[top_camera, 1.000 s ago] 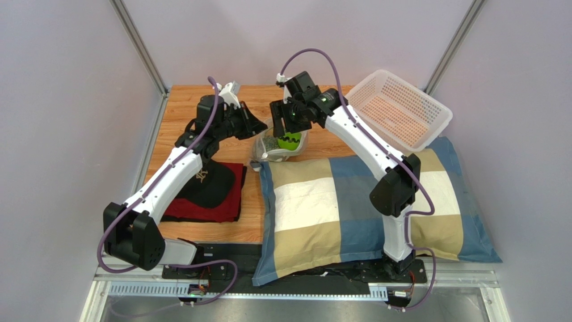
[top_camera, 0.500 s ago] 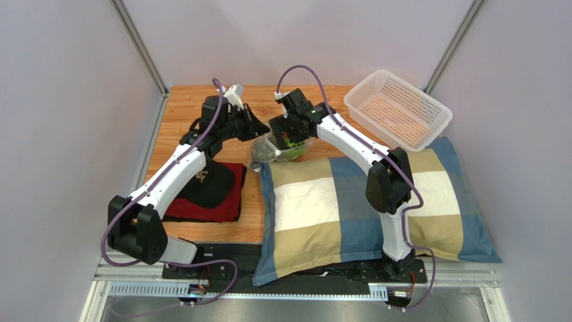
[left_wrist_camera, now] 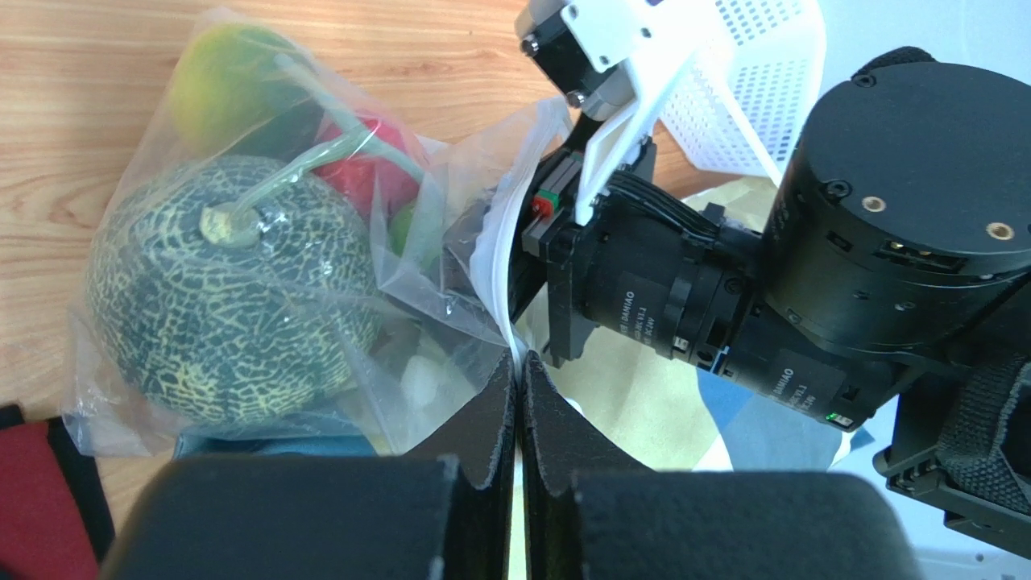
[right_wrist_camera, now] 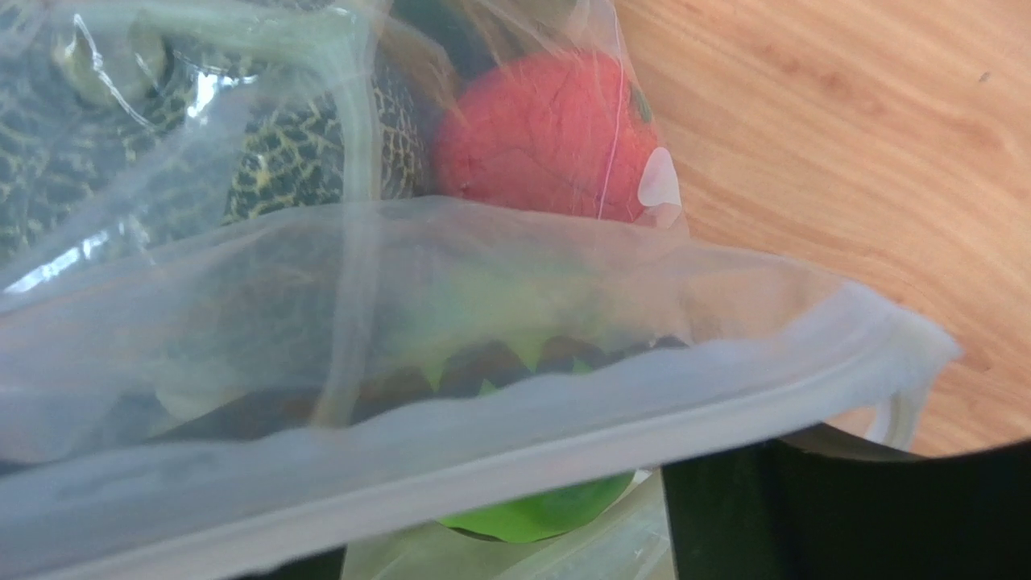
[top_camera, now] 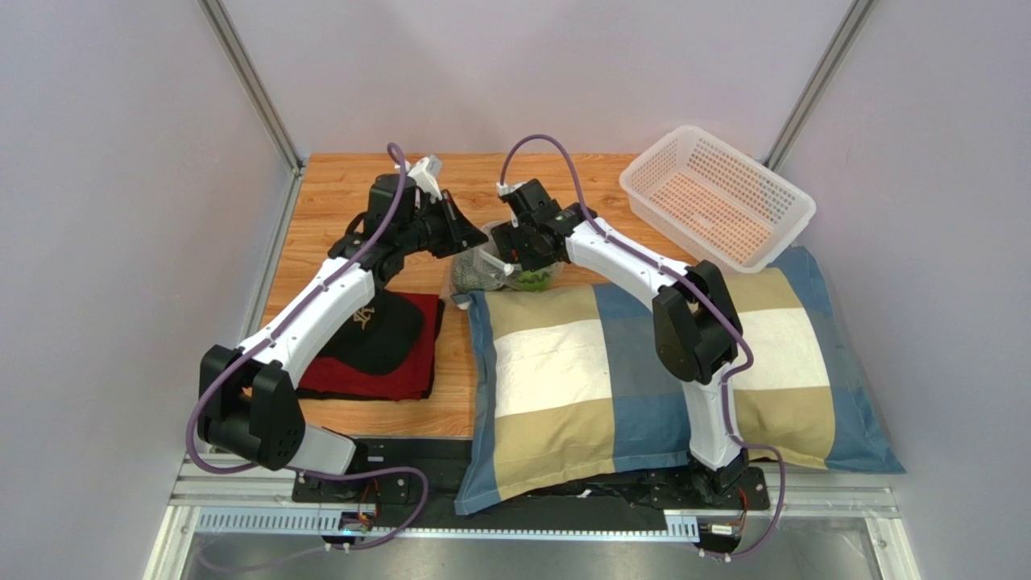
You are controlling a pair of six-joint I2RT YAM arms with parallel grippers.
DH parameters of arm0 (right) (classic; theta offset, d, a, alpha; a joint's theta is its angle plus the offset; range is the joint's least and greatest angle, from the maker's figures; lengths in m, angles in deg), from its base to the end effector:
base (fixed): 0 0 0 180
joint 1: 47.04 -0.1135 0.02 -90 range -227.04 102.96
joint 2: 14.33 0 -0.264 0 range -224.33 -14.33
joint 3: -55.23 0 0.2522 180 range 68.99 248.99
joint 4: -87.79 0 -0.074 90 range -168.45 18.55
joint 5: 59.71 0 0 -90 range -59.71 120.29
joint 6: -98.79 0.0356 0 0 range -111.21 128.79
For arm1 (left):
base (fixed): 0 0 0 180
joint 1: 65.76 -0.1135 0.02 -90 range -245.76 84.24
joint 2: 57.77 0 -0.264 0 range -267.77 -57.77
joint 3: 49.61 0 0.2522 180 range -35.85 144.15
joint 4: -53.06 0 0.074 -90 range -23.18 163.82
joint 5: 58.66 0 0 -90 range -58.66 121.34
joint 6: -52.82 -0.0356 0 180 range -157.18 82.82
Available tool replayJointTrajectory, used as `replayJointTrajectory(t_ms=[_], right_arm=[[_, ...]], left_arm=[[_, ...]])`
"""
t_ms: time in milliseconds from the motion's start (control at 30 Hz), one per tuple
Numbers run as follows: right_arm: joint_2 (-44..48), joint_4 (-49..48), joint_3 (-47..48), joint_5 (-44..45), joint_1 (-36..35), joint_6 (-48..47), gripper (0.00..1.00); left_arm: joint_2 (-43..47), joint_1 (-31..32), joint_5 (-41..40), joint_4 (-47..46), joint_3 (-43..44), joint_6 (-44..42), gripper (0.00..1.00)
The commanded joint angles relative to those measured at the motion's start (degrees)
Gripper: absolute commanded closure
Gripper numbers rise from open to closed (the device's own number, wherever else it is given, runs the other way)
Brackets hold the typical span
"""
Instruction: Open the zip-top bag and remove the fake food
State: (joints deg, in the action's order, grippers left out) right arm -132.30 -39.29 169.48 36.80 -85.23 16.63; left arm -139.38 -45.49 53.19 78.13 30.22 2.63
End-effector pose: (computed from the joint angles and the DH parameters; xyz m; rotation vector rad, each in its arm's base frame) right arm 0.3606 0.2785 0.2390 -0.6275 2.4800 0.1658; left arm 0.3041 -0.1264 0.3185 -0.1136 2.1642 -1.0217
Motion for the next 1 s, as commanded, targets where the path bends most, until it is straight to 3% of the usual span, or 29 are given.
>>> replayJointTrajectory(t_ms=[0,33,100,133,233,467,633,700,800,967], right_arm=[[3.27,-1.98,0.23,1.23,0.14,1.65,0.39],[5.02,-1.63,0.67,1.49,-0.12,1.83,0.54],[6.43,-0.75,3.74,1.41,-0.04,2.88,0.66],[7.22,1.08,5.14,1.23,-0.12,3.41,0.82],[7.58,5.03,11.38,-0.79,-0.13,4.99,1.0],[9.95,9.27,17.46,-8.23,0.57,13.23,1.0],[15.13,5.69,16.34,-16.16,9.0,20.63,1.0],[17.15,3.22,14.57,-13.64,13.9,20.29,1.0],[17.51,-2.91,11.41,-2.24,19.72,18.27,1.0],[13.22,-8.57,9.63,8.78,28.59,17.04,1.0]], left_arm=[[0.22,0.12,-0.31,-0.41,2.23,0.44,1.0],[0.22,0.12,-0.66,-0.24,2.05,0.35,1.0],[0.04,0.12,-1.1,-0.15,1.97,0.01,1.0],[-0.05,0.12,-1.19,0.03,2.05,-0.26,1.0],[-0.57,0.12,-1.37,0.46,2.31,-0.96,1.0],[-0.75,0.12,-1.72,1.08,2.49,-1.67,1.0],[-0.31,0.12,-1.81,1.61,3.02,-2.28,1.0],[-0.22,0.12,-1.11,1.61,3.28,-2.63,1.0],[-0.22,0.21,-0.4,0.47,3.28,-3.25,1.0],[-0.22,0.12,-0.14,-0.32,4.34,-5.44,1.0]])
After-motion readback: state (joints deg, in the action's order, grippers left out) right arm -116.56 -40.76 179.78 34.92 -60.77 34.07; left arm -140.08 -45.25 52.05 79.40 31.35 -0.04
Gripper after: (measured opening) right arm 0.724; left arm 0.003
